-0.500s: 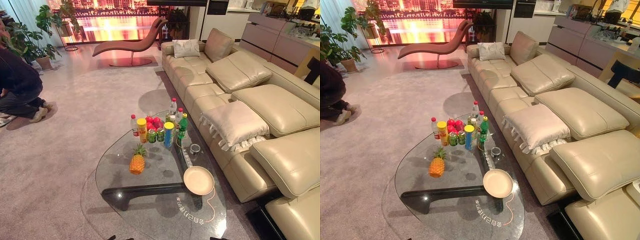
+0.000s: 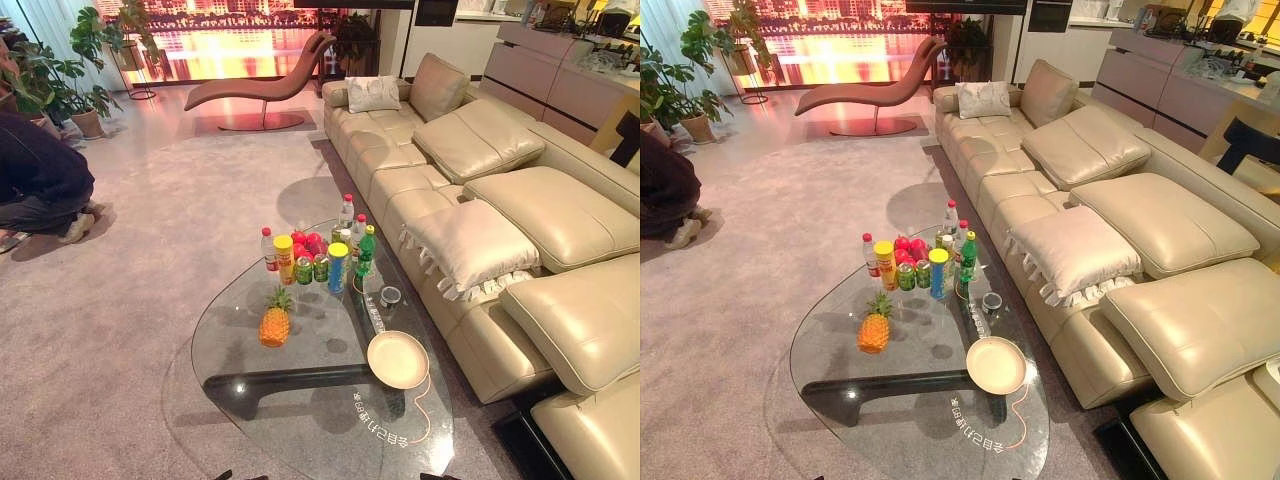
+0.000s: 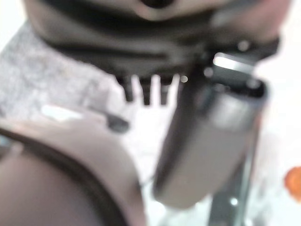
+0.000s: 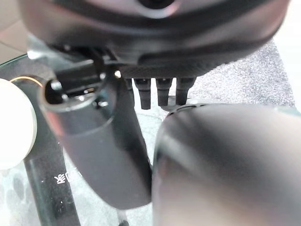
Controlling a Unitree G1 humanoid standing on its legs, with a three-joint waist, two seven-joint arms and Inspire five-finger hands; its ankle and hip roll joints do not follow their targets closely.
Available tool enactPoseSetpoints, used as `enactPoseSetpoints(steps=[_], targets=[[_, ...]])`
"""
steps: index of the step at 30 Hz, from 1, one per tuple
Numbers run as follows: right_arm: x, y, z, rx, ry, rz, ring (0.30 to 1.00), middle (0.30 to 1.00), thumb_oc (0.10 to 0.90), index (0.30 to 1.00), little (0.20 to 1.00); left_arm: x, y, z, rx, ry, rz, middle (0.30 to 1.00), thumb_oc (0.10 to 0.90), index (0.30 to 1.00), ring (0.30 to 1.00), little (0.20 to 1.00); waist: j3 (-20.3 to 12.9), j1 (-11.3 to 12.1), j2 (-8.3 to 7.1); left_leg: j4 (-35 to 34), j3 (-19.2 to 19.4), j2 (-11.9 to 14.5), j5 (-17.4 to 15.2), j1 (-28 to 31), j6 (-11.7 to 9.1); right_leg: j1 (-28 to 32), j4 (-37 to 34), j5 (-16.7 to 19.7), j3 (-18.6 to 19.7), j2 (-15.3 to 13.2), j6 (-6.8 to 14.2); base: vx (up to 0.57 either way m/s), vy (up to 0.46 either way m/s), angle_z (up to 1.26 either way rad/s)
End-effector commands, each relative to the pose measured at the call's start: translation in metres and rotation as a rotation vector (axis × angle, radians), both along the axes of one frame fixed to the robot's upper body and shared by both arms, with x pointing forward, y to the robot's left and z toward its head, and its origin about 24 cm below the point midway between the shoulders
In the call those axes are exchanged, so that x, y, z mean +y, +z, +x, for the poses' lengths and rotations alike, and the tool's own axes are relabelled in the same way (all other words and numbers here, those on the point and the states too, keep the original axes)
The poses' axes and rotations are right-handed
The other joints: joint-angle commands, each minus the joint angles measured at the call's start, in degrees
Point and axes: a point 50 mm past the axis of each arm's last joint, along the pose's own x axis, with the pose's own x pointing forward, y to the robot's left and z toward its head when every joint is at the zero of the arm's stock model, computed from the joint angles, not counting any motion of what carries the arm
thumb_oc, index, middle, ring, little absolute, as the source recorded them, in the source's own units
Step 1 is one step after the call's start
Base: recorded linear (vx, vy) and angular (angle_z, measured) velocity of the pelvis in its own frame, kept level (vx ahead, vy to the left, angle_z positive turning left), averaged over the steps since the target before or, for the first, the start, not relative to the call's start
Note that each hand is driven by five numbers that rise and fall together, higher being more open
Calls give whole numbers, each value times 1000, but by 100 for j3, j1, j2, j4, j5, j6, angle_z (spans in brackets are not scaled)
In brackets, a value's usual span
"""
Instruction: Pick up the fruit to the plate
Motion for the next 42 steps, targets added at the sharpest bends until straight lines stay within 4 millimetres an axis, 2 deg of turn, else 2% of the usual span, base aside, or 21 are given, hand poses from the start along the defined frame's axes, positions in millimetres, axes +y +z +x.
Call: enactPoseSetpoints(steps=[1, 10, 12, 21, 26, 27, 29, 33, 35, 36, 38, 42], targets=[[-9, 0, -9, 82, 54, -16, 900, 900, 800, 900, 900, -9, 4, 35, -85, -48, 33, 900, 800, 900, 900, 900, 205, 12, 33, -6, -117, -551, -409, -61, 262, 112, 130, -410, -226, 514, -261, 0, 0, 0], [-9, 0, -9, 87, 60, -19, 900, 900, 800, 900, 900, -2, 5, 29, -11, -27, 150, 900, 800, 900, 900, 900, 240, 1, 38, -6, -124, -536, -391, -60, 249, 119, 118, -399, -234, 526, -266, 0, 0, 0], [-9, 0, -11, 96, 63, -23, 900, 900, 800, 900, 900, 7, 7, 23, 30, 12, 263, 900, 800, 900, 900, 900, 258, 3, 23, -6, -121, -532, -384, -64, 232, 123, 109, -396, -239, 532, -265, 51, -7, 1], [-17, 1, -13, 106, 73, -52, 900, 900, 800, 900, 900, 27, 19, 39, -35, 37, 459, 900, 800, 900, 900, 900, 351, -56, 63, -6, -157, -535, -343, -123, 221, 46, 120, -389, -185, 551, -279, 20, 23, 0], [-24, 4, -3, 80, 122, -79, 900, 900, 800, 900, 900, 37, 33, 62, -168, 74, 550, 900, 800, 900, 900, 900, 481, -82, 93, 69, -153, -543, -312, -253, 223, -102, 266, -448, -125, 558, -309, 3, 38, 0], [-26, 7, 9, 50, 133, -92, 900, 900, 800, 900, 900, 38, 40, 78, -236, 99, 563, 900, 800, 900, 900, 900, 618, -87, 115, 106, -167, -552, -271, -383, 231, -242, 339, -446, -94, 556, -329, -86, 41, 0], [-28, 9, 15, 35, 134, -98, 900, 900, 800, 900, 900, 38, 44, 86, -269, 110, 568, 900, 800, 900, 900, 900, 698, -89, 132, 115, -185, -562, -254, -435, 239, -301, 365, -444, -79, 557, -339, -70, 36, 0], [-35, 18, 42, -54, 124, -126, 900, 900, 800, 900, 900, 40, 67, 126, -449, 142, 582, 900, 800, 900, 900, 900, 1087, -121, 200, 208, -221, -621, -201, -715, 270, -618, 529, -454, -47, 552, -393, -90, 53, 3], [-37, 20, 49, -80, 123, -135, 900, 900, 800, 900, 900, 40, 74, 135, -501, 148, 599, 900, 800, 900, 900, 900, 1195, -134, 218, 226, -216, -639, -180, -795, 274, -707, 560, -447, -36, 552, -403, -106, 62, 2], [-40, 26, 62, -131, 123, -153, 900, 900, 800, 900, 900, 40, 92, 155, -606, 157, 634, 900, 800, 900, 900, 900, 1434, -157, 262, 265, -218, -678, -134, -969, 284, -896, 625, -436, -10, 547, -422, -146, 78, 1], [-42, 29, 68, -163, 126, -161, 900, 900, 800, 900, 900, 40, 104, 166, -666, 157, 662, 900, 800, 900, 900, 900, 1559, -172, 278, 331, -206, -700, -122, -1096, 288, -1014, 669, -432, 3, 541, -431, -121, 59, 1], [-51, 39, 82, -240, 137, -191, 900, 900, 800, 900, 900, 52, 142, 195, -827, 176, 734, 900, 800, 900, 900, 900, 1959, -224, 277, 717, -137, -776, -147, -1518, 272, -1322, 842, -448, 17, 516, -475, -81, 35, -1]])
